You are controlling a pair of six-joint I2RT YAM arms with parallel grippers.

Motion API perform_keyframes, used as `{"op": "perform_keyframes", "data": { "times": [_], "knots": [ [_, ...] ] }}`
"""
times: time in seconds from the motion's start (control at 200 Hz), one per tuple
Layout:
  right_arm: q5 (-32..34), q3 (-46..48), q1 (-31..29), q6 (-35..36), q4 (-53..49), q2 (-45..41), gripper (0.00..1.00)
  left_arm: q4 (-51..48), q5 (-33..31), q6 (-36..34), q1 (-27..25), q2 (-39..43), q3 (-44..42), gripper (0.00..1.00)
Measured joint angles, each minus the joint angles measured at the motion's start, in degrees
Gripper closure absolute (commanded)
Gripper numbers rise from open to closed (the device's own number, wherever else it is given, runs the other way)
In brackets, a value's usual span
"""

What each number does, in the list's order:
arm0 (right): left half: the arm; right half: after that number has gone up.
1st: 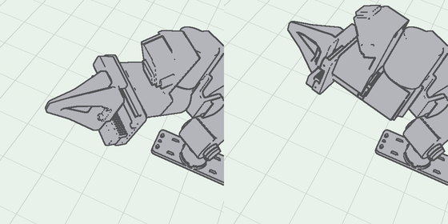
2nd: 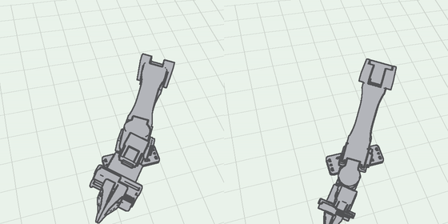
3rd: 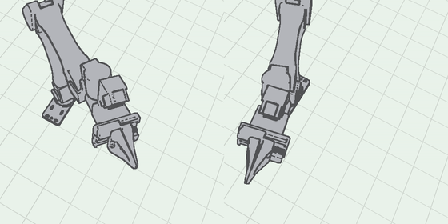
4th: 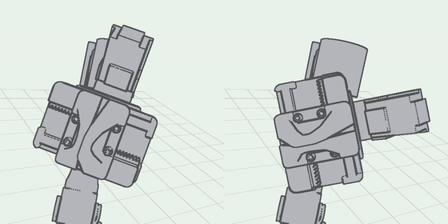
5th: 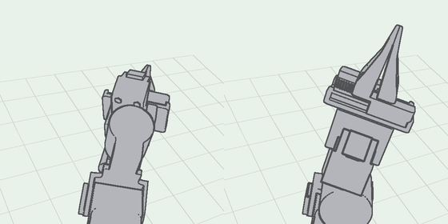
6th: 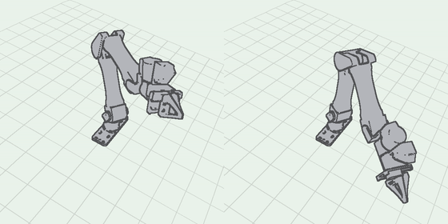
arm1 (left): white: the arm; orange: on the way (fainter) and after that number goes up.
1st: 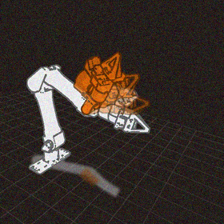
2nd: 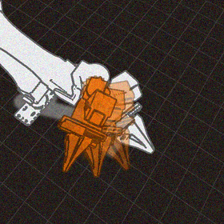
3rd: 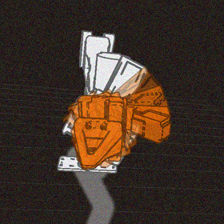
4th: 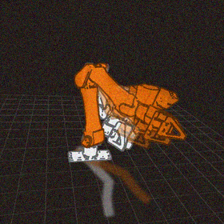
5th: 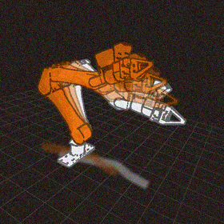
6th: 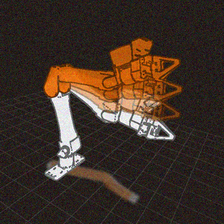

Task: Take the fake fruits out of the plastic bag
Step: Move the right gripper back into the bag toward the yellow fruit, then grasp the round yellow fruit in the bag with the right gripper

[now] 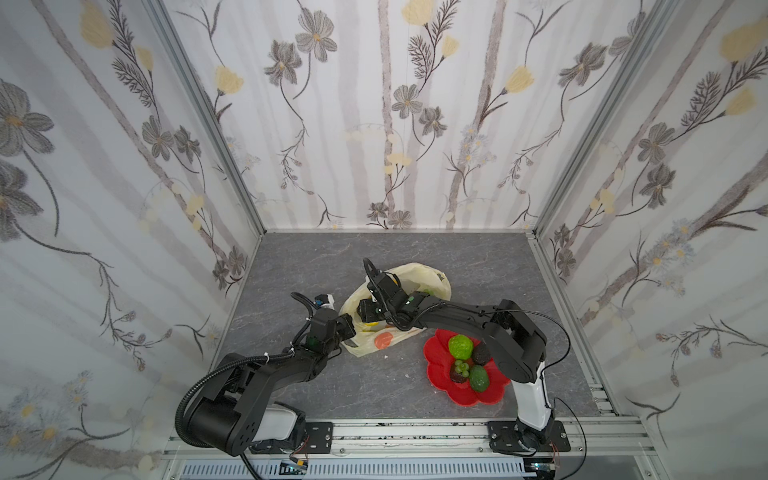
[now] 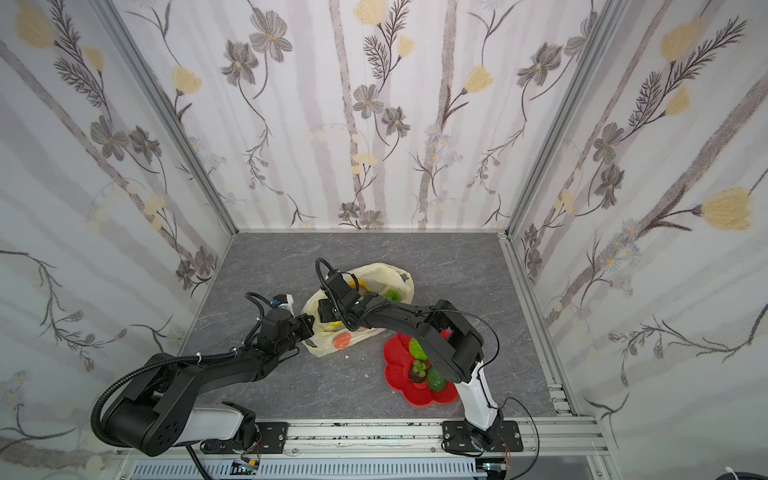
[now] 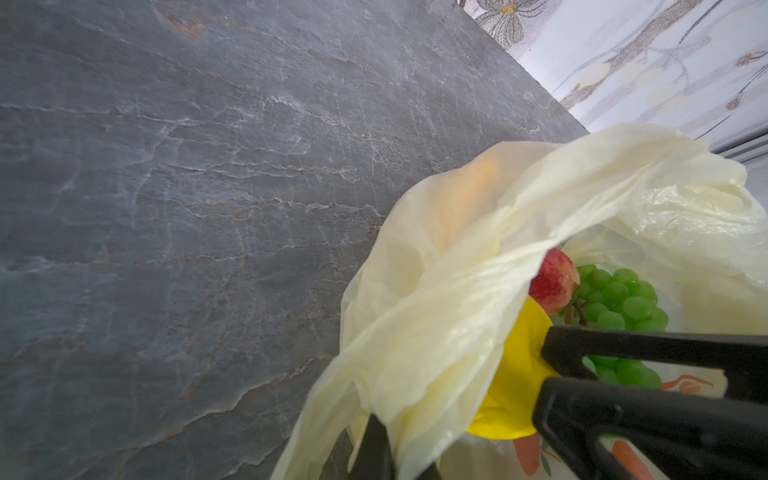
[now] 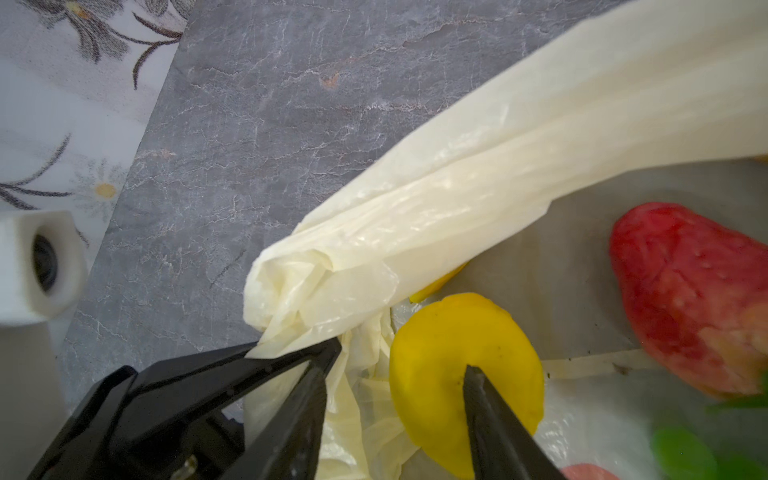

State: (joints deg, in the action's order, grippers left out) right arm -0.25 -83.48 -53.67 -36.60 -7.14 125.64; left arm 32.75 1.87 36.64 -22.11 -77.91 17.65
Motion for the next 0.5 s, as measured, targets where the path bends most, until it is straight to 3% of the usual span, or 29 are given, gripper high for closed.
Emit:
{"op": "perform_keyframes", "data": {
  "times": [0.5],
  "knots": [
    [3.4, 6.8, 1.8, -0.8, -1.3, -4.5, 0.4, 0.0, 0.8, 0.0, 0.1, -0.6, 0.1, 1.0]
  ]
}}
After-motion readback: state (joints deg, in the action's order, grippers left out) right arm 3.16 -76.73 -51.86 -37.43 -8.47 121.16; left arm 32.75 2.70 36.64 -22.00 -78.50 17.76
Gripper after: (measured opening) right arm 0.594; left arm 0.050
